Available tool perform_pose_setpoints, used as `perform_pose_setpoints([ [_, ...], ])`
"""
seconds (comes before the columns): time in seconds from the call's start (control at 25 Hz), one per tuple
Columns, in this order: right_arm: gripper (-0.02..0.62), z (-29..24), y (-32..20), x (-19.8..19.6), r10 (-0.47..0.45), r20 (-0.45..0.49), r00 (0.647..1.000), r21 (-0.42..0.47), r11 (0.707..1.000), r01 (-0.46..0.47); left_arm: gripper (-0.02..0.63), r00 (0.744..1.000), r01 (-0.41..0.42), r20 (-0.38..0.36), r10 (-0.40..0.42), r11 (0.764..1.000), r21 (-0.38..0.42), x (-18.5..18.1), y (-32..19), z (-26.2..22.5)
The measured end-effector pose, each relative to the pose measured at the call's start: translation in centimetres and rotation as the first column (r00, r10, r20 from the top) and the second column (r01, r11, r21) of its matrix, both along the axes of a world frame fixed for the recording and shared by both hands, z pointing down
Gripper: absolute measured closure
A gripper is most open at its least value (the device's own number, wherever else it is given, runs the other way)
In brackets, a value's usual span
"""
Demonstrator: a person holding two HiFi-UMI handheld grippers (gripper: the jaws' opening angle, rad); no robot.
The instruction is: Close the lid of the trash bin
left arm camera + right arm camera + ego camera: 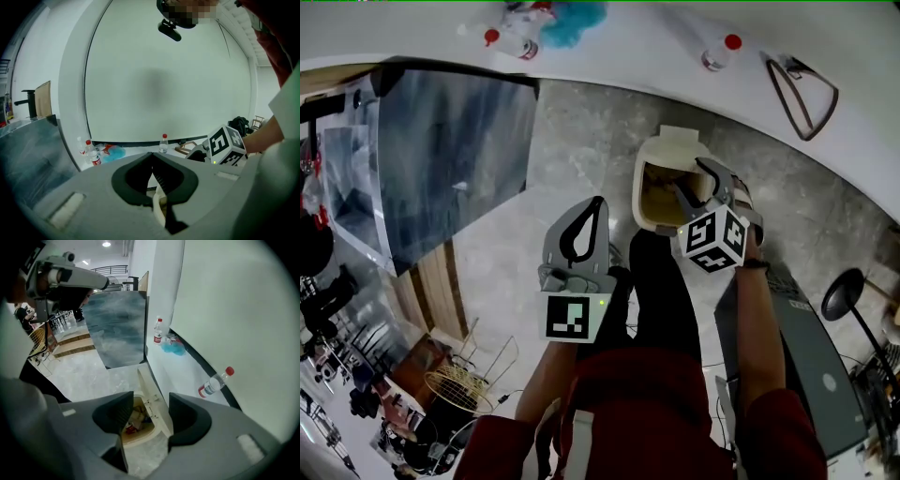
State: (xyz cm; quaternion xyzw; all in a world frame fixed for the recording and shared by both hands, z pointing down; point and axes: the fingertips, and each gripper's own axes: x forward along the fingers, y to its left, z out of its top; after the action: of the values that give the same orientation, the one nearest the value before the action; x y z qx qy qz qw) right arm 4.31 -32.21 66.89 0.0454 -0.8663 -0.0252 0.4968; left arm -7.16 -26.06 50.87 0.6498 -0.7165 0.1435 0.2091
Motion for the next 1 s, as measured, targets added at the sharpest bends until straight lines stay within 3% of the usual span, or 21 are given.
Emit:
perform_pose_setpoints([
  [0.36,0.354,3.1,6.9,2.5,-0.063,-0.095,0.993,-0.051,0.997,0.058,0.609,0.998,-0.059,-0.036,0.059,0.998,-0.004,0.3,2.5,2.5],
  [0.76,0.345,7.3,13.8,5.3,-0.027,-0.162,0.986,-0.139,0.99,0.004,0.609,0.994,-0.084,-0.066,0.082,0.996,-0.026,0.6,7.5,5.6],
  [1.0,0.344,10.1,16.4,6.5,-0.064,-0.198,0.978,-0.17,0.985,0.03,0.609,0.989,-0.124,-0.089,0.119,0.991,-0.054,2.3,9.4,8.4],
])
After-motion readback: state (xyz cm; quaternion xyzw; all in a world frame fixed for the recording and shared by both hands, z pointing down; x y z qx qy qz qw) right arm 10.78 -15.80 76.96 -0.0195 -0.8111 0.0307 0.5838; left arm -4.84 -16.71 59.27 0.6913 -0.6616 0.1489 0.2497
